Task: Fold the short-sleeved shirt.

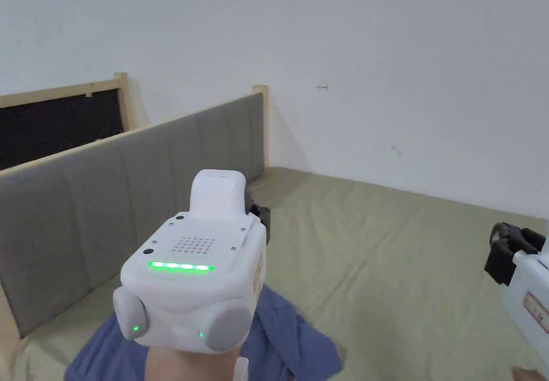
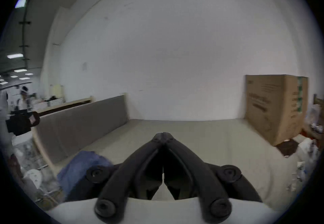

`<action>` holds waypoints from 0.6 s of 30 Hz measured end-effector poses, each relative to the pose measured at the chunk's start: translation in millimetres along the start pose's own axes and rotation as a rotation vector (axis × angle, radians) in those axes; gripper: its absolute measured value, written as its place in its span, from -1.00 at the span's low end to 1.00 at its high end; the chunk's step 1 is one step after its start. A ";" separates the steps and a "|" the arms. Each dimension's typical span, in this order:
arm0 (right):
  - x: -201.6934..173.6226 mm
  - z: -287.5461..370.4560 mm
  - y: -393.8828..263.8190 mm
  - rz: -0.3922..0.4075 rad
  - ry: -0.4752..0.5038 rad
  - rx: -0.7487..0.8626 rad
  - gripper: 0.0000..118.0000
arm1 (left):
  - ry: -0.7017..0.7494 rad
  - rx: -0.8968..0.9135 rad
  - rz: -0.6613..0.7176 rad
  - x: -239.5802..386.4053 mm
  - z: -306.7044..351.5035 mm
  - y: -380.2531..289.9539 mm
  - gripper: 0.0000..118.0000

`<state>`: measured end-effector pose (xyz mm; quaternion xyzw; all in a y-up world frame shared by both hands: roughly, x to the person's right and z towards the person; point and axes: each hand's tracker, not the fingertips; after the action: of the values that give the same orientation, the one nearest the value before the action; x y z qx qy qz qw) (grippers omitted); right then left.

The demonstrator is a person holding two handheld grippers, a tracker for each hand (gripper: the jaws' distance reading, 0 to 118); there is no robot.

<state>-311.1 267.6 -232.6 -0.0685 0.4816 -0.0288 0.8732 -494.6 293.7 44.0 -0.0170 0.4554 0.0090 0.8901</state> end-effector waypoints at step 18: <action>-1.8 -31.7 -31.7 0.111 -0.035 -0.263 -1.00 | -0.151 -0.833 0.333 -150.2 -137.9 -104.1 -1.00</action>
<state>-338.4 233.5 -243.2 -0.1560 0.4689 0.0842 0.8653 -690.9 184.4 87.4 -0.2996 0.3435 0.3357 0.8244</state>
